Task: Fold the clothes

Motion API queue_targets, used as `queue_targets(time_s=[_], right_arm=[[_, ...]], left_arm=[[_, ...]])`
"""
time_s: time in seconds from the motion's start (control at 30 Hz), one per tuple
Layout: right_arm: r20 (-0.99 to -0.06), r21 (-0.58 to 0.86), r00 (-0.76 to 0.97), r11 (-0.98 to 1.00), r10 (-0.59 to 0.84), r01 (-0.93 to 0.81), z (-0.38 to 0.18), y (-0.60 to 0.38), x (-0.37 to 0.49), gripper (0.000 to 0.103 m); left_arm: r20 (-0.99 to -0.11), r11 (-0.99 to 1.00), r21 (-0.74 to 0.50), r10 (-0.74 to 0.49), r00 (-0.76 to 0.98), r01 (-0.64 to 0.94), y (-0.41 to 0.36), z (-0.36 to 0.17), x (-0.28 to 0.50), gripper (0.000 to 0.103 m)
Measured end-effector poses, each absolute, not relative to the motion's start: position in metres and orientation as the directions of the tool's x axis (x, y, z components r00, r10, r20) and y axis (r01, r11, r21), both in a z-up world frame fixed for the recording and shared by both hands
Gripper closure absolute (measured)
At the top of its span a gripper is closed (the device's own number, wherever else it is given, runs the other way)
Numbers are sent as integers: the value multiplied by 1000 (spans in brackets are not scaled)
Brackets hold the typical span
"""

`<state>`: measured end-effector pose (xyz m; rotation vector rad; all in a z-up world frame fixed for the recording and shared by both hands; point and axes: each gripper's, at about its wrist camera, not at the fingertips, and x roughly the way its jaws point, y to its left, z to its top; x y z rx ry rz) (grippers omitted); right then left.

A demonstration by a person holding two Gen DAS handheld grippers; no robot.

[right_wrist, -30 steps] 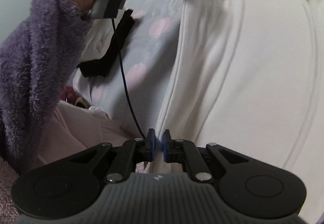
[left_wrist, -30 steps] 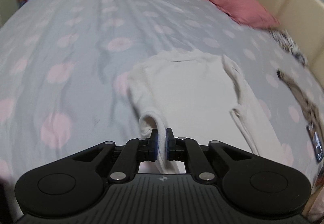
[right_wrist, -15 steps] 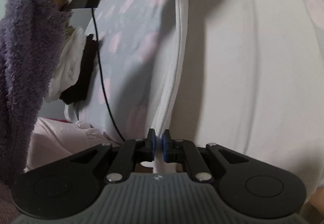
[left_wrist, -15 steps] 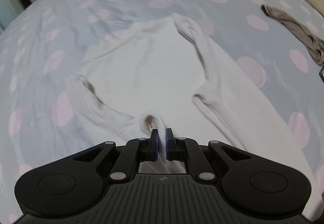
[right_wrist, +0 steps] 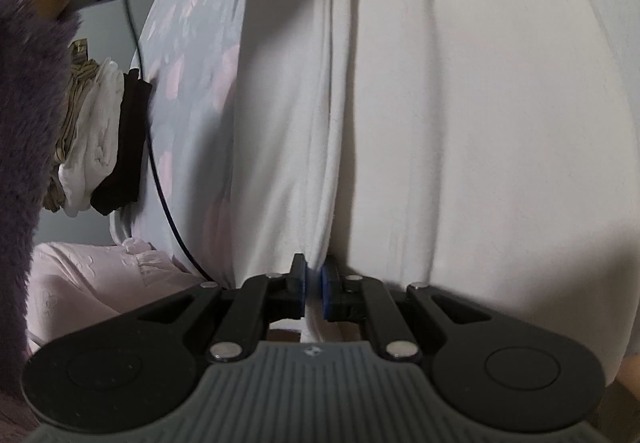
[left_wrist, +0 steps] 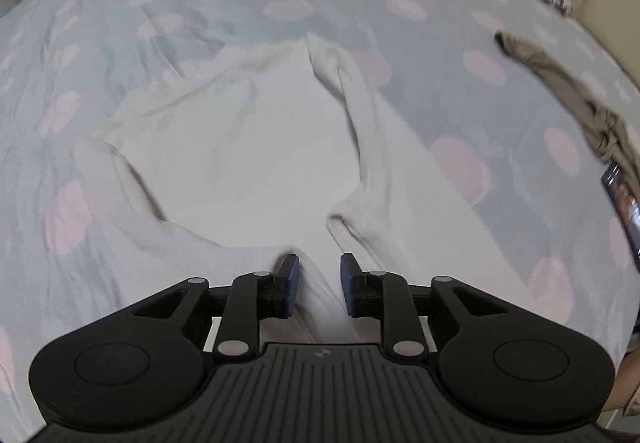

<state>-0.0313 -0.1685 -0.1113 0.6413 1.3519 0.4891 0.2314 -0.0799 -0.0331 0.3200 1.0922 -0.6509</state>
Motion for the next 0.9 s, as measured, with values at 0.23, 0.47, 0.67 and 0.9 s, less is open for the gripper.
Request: queue_targets(time_s=[0.23,0.47,0.67,0.9], right_arm=[[-742,662,161,749,651,22,-108,-173,-39,94],[-757,625,204,779,620,-50,-91,-179,-48,94],[-783,597,186,801,594,-45,-99,-180,-51,91],[-807,565,158,822,570,-76,-89,-184,-61,90]], left_arm=[[-875,785,-64,-341,343,616,-33,-3,180,65],[-883,812,-117,-349,315,572,31,-10,103,64],[-893,828,-192,-370,257,526,64,-32,42,62],[-894,825,-229,-388,224,517,69,-51,-1,61]])
